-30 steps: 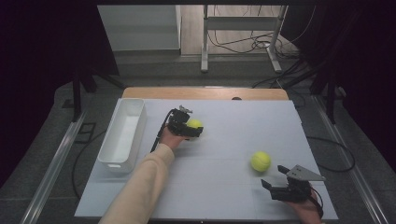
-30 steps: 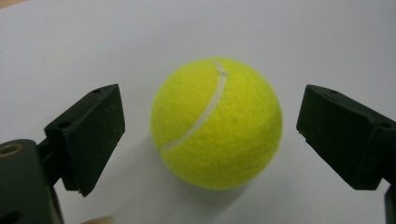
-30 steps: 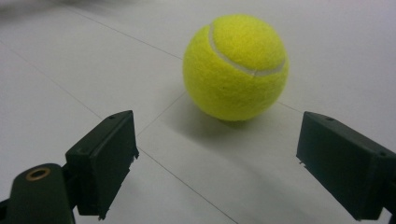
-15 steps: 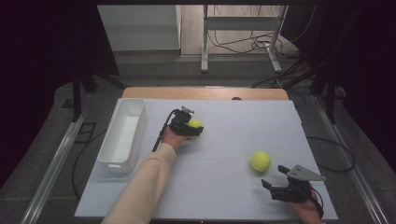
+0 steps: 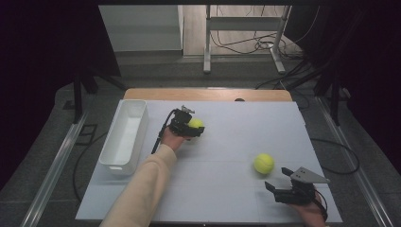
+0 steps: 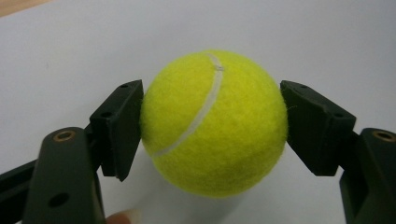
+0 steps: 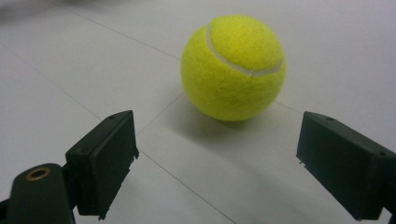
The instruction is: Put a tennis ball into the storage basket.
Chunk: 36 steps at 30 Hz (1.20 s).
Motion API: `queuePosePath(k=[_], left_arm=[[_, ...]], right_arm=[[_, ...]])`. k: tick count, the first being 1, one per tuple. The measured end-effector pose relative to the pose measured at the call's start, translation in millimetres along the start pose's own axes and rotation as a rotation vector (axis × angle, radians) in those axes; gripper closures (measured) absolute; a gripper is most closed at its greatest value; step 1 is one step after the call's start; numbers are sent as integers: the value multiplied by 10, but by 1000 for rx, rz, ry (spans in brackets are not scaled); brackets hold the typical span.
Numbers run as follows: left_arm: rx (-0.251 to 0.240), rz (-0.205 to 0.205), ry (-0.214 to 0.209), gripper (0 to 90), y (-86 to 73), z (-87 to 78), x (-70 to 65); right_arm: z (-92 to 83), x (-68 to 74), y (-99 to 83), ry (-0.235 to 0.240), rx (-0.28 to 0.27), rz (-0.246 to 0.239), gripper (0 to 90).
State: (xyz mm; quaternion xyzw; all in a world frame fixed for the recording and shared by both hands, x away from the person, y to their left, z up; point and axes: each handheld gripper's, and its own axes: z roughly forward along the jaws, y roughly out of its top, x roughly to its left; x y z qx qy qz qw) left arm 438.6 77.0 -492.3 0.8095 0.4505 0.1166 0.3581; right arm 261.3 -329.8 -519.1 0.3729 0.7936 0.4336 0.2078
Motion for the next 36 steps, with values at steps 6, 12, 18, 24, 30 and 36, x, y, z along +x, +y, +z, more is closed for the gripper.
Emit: queuePosePath(k=[6, 12, 18, 24, 30, 36], left_arm=[[-21, 12, -1, 265, 19, -123, -29], [-33, 19, -6, 264, 28, -219, -45], [-61, 12, -17, 264, 38, -315, -52], [-72, 15, -16, 264, 39, -357, -52], [-79, 12, -16, 264, 35, -391, -45], [-89, 13, -18, 264, 32, -436, -45]], right_arm=[[-1, 4, 2, 0, 1, -1, 128], [-2, 5, 2, -1, 0, 0, 128], [-2, 6, 3, -1, 1, -2, 128], [-2, 6, 3, -1, 1, -2, 128], [-2, 5, 2, -2, 1, -2, 128], [-3, 5, 2, -2, 1, -2, 128]])
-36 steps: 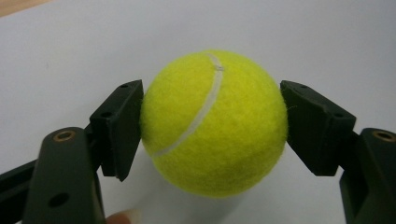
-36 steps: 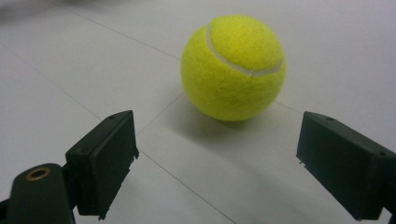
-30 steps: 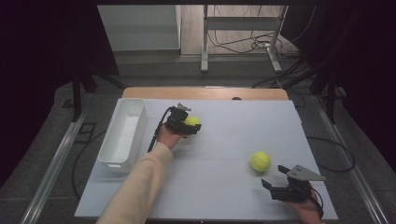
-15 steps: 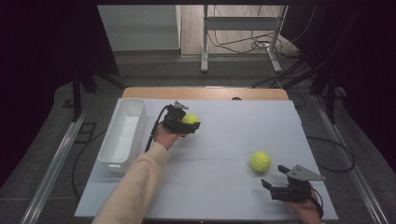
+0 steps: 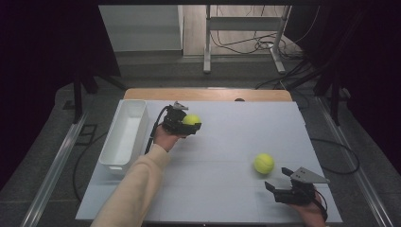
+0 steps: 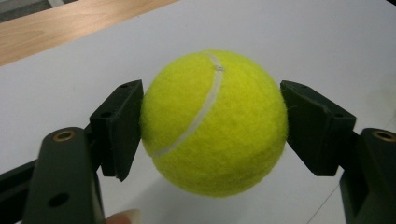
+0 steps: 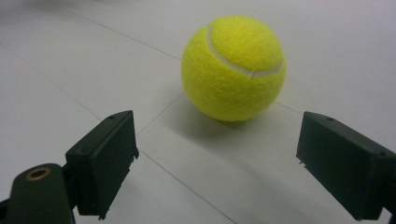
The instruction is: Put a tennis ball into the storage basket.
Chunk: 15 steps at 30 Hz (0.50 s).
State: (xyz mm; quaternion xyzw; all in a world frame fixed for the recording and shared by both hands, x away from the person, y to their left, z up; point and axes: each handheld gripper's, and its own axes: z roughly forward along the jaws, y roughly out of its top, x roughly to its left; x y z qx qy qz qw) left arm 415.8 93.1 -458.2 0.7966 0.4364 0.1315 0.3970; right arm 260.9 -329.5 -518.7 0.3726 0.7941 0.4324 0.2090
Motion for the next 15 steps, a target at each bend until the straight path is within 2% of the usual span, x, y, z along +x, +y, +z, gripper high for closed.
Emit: queuePosePath(k=[15], left_arm=[[-26, 27, -20, 263, -5, -148, -43]], right_arm=[[-3, 0, 1, -2, -1, 2, 128]])
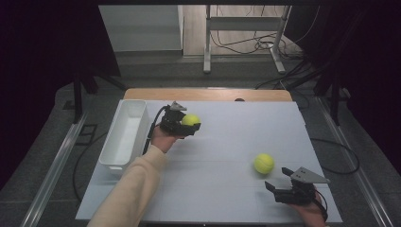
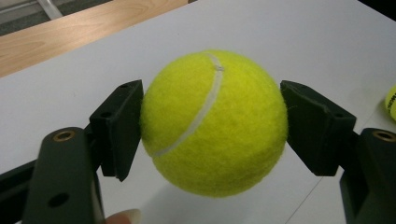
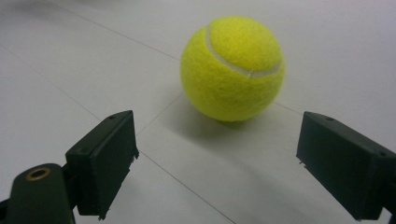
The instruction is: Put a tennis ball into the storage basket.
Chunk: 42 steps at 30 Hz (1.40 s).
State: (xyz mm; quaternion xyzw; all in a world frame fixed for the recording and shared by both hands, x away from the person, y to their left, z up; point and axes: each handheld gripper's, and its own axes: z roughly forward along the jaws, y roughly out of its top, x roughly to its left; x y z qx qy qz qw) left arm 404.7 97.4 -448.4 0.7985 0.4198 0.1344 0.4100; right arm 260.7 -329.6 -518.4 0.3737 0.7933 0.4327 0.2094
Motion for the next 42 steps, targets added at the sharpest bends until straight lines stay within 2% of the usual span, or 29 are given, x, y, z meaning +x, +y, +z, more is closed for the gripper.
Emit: queuePosePath(k=[20, 42], left_arm=[[-36, 19, -20, 264, -6, -175, -49], [-94, 10, -30, 264, 11, -406, -55]], right_arm=[[-1, 5, 3, 1, -3, 0, 128], [1, 9, 4, 1, -4, -1, 128]])
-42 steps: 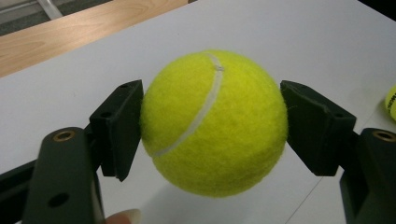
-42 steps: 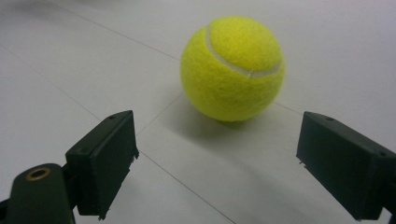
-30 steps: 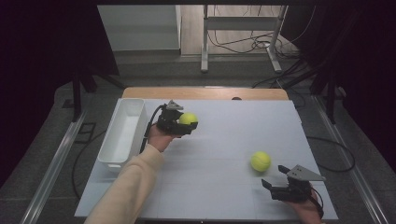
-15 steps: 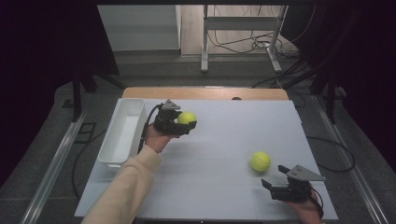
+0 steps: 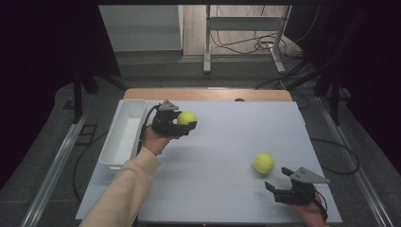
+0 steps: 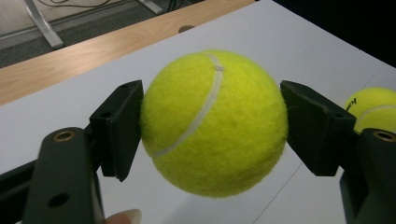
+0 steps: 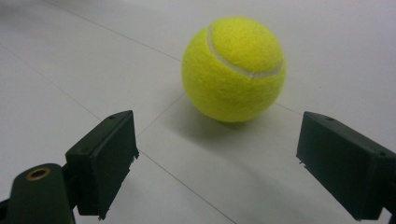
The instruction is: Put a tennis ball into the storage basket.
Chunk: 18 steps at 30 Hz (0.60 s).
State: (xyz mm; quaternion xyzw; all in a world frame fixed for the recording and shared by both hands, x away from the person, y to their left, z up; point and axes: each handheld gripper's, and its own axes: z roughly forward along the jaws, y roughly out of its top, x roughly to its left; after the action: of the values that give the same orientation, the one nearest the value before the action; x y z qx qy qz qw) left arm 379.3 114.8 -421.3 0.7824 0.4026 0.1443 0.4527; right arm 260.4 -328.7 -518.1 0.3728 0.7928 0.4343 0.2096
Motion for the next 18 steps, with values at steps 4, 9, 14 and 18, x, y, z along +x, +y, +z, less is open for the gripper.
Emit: queuePosePath(k=[4, 9, 14, 18], left_arm=[[-10, 2, 2, 264, 17, -45, -4], [-15, 2, 4, 264, 30, -80, 3], [-32, -7, 10, 264, 32, -131, 27], [-35, -10, 16, 264, 31, -154, 44]], right_arm=[[0, 1, 0, 0, 0, 0, 128], [0, 1, 0, 0, 0, -1, 128], [0, 1, 0, 0, 0, -2, 128], [0, -1, -1, 0, 0, 0, 128]])
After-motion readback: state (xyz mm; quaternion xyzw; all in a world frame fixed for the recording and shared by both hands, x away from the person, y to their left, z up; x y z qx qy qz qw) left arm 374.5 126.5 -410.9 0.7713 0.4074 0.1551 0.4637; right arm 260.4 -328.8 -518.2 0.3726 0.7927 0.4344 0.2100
